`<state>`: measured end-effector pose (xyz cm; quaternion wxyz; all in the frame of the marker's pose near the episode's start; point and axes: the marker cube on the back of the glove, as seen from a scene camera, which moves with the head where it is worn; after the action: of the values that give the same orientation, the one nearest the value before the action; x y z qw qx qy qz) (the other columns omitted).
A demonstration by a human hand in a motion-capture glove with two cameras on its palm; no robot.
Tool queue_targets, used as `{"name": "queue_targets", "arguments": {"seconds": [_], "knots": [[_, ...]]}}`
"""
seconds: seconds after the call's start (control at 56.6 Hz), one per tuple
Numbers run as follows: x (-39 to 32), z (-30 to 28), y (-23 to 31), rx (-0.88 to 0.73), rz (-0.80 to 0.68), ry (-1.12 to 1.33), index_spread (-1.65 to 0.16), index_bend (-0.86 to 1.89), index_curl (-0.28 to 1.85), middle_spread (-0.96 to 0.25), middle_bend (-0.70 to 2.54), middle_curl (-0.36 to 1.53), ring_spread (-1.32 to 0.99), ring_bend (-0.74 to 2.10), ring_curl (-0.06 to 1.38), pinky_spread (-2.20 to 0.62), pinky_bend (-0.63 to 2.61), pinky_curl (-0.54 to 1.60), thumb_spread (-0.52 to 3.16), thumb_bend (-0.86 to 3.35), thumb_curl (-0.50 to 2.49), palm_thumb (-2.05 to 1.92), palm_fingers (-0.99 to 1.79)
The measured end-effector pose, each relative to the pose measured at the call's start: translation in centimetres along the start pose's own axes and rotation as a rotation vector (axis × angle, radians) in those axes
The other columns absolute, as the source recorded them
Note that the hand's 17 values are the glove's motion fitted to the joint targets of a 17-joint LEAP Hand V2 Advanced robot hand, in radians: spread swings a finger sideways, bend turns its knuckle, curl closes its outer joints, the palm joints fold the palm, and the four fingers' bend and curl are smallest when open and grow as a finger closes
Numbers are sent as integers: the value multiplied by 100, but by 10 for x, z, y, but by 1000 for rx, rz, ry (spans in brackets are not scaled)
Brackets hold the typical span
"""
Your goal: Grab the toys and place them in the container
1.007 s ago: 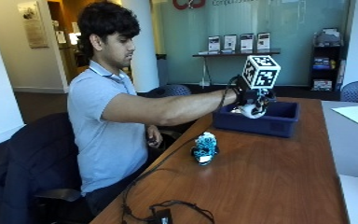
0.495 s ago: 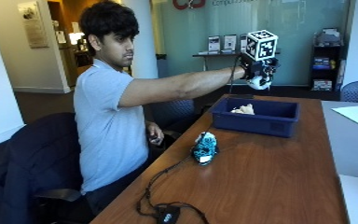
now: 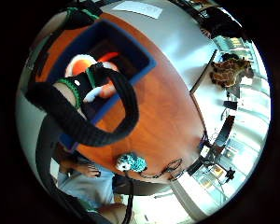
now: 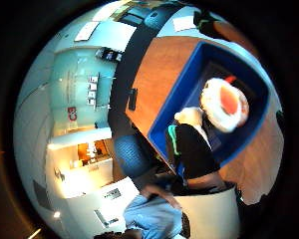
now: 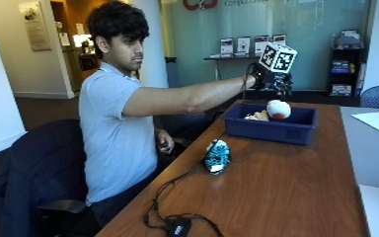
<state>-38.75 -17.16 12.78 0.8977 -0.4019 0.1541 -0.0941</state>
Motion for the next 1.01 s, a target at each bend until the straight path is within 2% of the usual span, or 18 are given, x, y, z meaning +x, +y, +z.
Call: {"name": "queue_targets", "arguments": {"seconds": [0.106,0.23,0.424,0.583,0.689,0.742,0.777,0.795,0.883,1.007], "knots": [[23,21,49,-97,-84,33,-30,17,46,4,17,49,-5,52,44,-12,132,42,148,0,42,7,4],[52,55,110,-222,-115,85,-31,19,46,4,18,47,-4,50,44,-6,125,39,151,0,39,8,0],[103,111,204,-307,-95,124,-32,19,45,4,19,44,-2,39,40,2,111,34,156,2,36,12,-8],[137,167,249,-406,-36,161,-32,7,38,4,17,42,-1,37,39,3,114,34,158,5,36,18,-12],[154,196,253,-324,-15,292,-31,3,29,4,19,41,-1,33,38,-4,127,37,161,11,37,27,-13],[155,205,250,-221,-49,273,-30,-1,24,4,27,43,-2,48,41,-12,126,37,165,17,38,33,1],[152,207,246,-144,-82,234,-30,-5,19,2,39,47,-8,78,47,-19,125,36,169,24,40,43,40],[150,207,244,-110,-95,217,-30,-4,17,2,40,46,-10,82,45,-21,124,34,167,26,42,46,43],[143,198,234,-24,-133,131,-28,9,16,0,48,52,-15,108,54,-29,131,38,154,35,52,68,75],[129,169,208,45,-131,-23,-26,14,17,0,52,58,-17,118,61,-34,130,41,142,38,61,82,80]]}}
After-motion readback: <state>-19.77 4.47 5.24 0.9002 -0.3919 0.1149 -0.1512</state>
